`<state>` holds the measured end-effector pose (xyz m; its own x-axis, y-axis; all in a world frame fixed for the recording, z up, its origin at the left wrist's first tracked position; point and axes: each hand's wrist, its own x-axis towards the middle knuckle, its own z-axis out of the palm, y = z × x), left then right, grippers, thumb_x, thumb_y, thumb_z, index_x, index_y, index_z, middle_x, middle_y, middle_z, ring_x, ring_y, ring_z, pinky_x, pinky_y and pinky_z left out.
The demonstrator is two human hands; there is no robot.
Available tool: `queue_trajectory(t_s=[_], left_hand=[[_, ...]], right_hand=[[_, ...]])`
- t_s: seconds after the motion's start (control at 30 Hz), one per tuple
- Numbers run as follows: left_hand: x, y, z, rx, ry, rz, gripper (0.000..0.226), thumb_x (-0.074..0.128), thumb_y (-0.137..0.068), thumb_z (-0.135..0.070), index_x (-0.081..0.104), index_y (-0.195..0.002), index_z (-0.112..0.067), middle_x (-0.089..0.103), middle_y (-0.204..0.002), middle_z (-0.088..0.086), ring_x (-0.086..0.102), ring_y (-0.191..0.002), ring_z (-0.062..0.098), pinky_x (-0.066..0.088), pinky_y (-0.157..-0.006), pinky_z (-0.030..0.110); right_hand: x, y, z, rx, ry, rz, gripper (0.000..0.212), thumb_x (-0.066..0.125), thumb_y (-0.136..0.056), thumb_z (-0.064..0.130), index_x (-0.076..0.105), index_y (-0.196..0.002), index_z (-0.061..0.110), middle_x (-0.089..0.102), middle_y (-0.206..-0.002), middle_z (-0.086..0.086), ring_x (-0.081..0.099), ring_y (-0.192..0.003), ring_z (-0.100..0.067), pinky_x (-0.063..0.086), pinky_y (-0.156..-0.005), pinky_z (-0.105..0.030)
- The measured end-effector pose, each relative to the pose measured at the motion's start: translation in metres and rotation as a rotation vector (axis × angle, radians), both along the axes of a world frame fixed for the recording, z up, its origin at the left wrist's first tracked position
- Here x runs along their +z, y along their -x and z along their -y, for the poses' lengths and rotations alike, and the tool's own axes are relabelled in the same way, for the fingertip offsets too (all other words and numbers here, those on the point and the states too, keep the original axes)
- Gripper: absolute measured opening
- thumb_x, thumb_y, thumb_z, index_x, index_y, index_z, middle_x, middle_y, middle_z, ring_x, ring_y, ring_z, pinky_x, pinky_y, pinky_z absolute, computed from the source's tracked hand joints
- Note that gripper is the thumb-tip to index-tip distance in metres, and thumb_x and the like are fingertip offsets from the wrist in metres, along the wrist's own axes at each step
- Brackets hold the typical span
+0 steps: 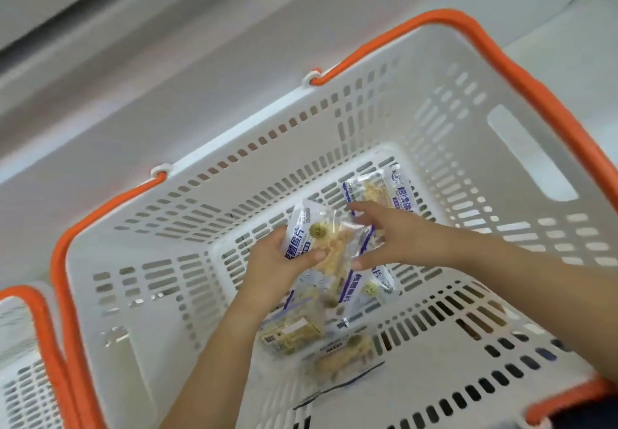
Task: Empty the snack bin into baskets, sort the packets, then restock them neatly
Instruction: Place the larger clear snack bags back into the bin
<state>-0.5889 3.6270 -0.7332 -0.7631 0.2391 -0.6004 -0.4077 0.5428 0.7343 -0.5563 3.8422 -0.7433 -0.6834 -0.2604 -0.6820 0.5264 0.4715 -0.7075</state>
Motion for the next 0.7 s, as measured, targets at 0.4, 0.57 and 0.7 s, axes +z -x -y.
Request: queue_trajectory(t_s=[0.4, 0.57, 0.7], left_hand=[[0.007, 0.013, -0.002, 0.677, -0.487, 0.258, 0.062, 0.075, -0.073, -0.025, 0.056, -0.129, -0.005, 0.069, -0.115, 0.002, 0.058, -0.12, 0.019, 0.039, -0.108, 0.044], [0.011, 0.007, -0.011, 0.642, -0.41, 0.241, 0.027, 0.069, -0.081, -0.026, 0.062, -0.105, -0.014, 0.07, -0.107, 0.001, 0.064, -0.107, 0.015, 0.046, -0.095, 0.04], [0.007, 0.017, 0.013, 0.194, 0.223, -0.217, 0.031, 0.074, -0.081, -0.036, 0.06, -0.099, -0.015, 0.068, -0.094, 0.004, 0.064, -0.091, 0.024, 0.05, -0.08, 0.038]], right_hand=[[-0.003, 0.007, -0.014, -0.223, 0.179, 0.116, 0.038, 0.072, -0.083, 0.021, 0.057, -0.117, 0.016, 0.063, -0.11, 0.005, 0.06, -0.099, -0.01, 0.047, -0.081, -0.019], [0.003, 0.003, -0.012, -0.062, 0.183, 0.147, 0.023, 0.065, -0.089, 0.026, 0.062, -0.107, 0.011, 0.066, -0.098, 0.005, 0.061, -0.094, -0.007, 0.039, -0.1, -0.027], [0.002, 0.014, -0.026, -0.298, 0.029, 0.026, 0.014, 0.066, -0.088, 0.032, 0.066, -0.099, 0.023, 0.067, -0.102, -0.003, 0.061, -0.088, -0.024, 0.047, -0.077, -0.029]])
